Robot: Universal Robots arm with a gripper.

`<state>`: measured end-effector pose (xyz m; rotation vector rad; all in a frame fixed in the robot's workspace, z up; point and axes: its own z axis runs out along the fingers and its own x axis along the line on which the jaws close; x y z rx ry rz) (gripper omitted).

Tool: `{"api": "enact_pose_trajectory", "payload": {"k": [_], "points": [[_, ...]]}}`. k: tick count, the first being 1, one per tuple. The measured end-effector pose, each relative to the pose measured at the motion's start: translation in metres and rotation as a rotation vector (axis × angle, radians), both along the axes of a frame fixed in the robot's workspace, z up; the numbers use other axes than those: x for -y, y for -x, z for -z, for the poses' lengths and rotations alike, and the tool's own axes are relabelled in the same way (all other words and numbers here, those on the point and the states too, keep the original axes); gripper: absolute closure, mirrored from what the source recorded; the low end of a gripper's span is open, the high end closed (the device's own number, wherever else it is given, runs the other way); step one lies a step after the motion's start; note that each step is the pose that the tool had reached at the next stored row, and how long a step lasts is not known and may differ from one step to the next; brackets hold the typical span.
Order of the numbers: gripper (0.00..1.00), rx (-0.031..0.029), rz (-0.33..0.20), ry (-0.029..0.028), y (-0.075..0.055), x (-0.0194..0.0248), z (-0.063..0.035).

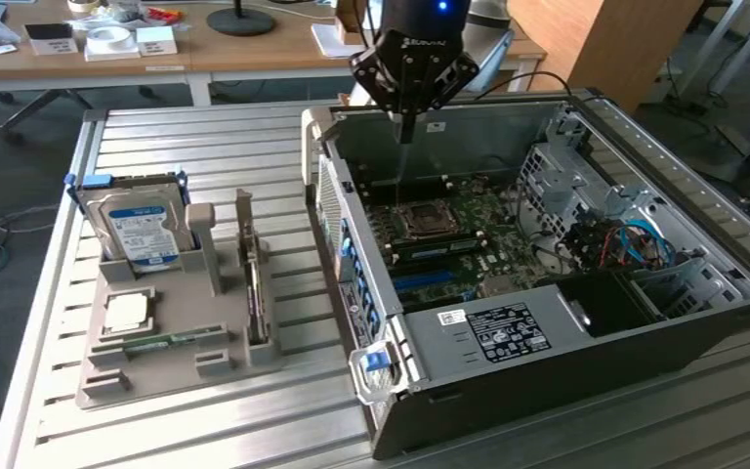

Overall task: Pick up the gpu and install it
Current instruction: 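Reach for the gpu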

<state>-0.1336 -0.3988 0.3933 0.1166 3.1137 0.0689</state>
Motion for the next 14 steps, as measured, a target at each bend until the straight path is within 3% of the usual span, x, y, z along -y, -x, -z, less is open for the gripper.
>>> {"api": "enact_pose_trajectory", "payload": {"k": [14], "points": [[0.89, 0.0, 0.0, -0.0001, 0.012, 0.0, 0.0]]}}
